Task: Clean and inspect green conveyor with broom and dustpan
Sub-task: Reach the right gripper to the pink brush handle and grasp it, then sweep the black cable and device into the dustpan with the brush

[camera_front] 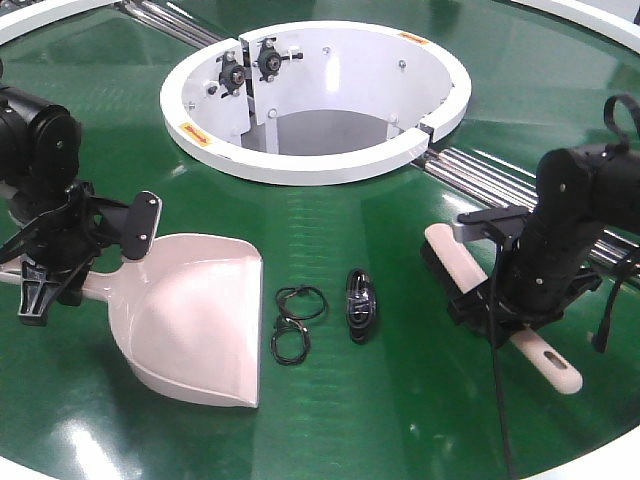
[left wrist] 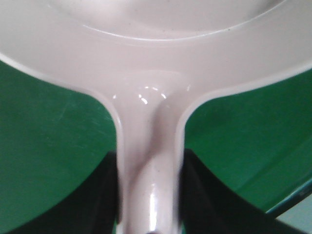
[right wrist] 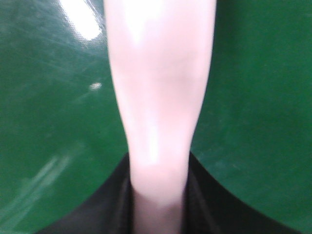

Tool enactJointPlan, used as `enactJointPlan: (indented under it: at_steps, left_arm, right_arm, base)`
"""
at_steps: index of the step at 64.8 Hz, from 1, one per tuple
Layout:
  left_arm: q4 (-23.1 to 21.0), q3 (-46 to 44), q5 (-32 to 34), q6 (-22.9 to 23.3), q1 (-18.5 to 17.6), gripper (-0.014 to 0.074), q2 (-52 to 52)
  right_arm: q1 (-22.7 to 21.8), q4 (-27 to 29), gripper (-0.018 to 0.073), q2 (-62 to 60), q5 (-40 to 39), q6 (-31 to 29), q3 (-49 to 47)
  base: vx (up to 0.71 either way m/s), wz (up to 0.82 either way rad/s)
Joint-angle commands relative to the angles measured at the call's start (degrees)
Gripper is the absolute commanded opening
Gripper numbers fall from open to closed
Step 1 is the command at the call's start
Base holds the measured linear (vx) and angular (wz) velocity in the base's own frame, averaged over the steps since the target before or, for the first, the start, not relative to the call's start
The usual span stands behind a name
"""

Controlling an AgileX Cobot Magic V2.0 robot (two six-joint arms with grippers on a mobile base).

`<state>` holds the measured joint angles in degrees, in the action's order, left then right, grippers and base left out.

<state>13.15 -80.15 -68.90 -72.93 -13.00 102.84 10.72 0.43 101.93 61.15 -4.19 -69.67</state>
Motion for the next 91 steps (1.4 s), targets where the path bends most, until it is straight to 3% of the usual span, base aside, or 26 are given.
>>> enactJointPlan:
  at_steps: [1,22,44,75,91]
  left_arm:
    - [0.50,-1.63,-2.62,-0.83,-0.44,-0.0006,-2.31]
    - [0.50,-1.63,-2.62,-0.83,-0.44,-0.0006,-2.31]
    - [0.50,-1.63,-2.62,-0.83,-0.44,-0.0006,-2.31]
    - [0.50,-1.63,-2.54,-0.83,-0.44,-0.0006,-2.31]
    - [0.50,-1.63,-2.54,-0.83,-0.44,-0.0006,-2.31]
  right_arm:
    - [1.01,0.18,-0.0008,-2.41,2.53,0.62,-3.96]
    - [11.72,-0.43,-0.0004,-1.78,4.43,10.73,-7.52]
    - [12.66,-0.43,-0.0004,1.21,9.73,20.65,-7.41]
    - [21.32,-1.48,-0.0004,7.77,12.92,23.68,-12.73]
    - [26.74,4.32,-0.0004,13.29,12.92,22.56,-22.12]
  base:
    - [0.00,0.00]
    - [0.00,0.00]
    - [0.00,0.00]
    - [0.00,0.00]
    - [0.00,0.00]
